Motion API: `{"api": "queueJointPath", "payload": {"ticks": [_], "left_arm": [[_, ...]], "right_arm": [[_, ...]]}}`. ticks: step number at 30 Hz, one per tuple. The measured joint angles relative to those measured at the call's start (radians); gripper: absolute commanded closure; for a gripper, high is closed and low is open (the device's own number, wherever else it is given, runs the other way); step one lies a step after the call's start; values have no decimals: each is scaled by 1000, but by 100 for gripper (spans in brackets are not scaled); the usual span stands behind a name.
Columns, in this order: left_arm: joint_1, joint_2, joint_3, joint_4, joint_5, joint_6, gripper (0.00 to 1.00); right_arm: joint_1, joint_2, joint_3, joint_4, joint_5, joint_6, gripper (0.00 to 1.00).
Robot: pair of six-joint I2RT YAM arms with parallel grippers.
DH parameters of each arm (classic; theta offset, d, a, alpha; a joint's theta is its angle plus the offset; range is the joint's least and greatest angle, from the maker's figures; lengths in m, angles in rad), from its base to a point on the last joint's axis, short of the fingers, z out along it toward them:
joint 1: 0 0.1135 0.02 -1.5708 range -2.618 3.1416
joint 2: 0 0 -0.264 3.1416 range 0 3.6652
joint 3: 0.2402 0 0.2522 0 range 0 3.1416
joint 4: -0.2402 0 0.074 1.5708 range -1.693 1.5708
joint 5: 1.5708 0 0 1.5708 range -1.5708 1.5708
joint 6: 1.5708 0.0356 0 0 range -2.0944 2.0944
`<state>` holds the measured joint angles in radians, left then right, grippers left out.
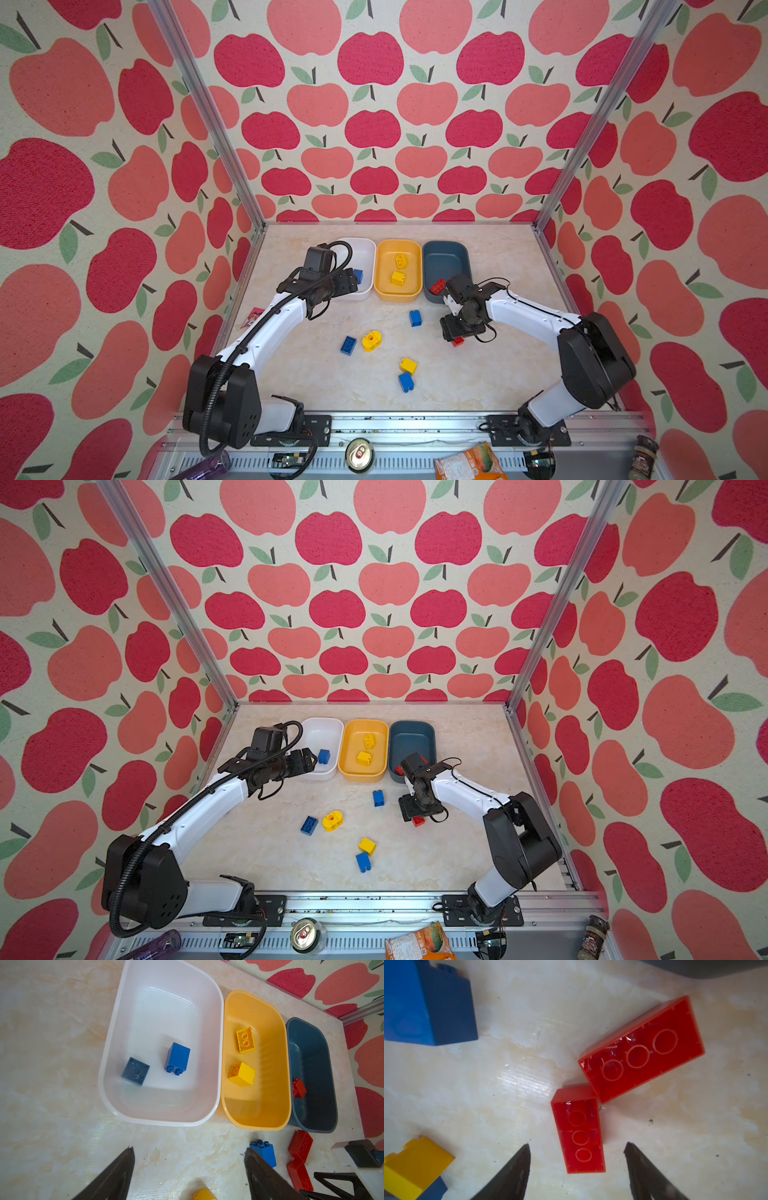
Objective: Sort the legos into containers by color
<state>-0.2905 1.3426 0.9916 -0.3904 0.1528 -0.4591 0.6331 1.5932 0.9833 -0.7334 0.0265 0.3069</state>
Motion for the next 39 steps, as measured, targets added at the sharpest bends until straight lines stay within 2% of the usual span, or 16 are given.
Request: {"api": "queueJointPath", "payload": {"ticks": [9, 24, 33, 39], "left_arm": [[10, -16, -23, 24, 24, 0, 13], [10, -43, -60, 43, 33, -31, 9], [10, -43, -60, 44, 32, -30, 8], [10, -43, -60, 44, 33, -30, 7]], "right_arm": [[8, 39, 0, 11, 26, -12, 34], [21, 68, -14, 30, 47, -34, 65], [41, 50, -13, 21, 47, -29, 69], [48, -52, 24, -45, 44, -14, 69]]}}
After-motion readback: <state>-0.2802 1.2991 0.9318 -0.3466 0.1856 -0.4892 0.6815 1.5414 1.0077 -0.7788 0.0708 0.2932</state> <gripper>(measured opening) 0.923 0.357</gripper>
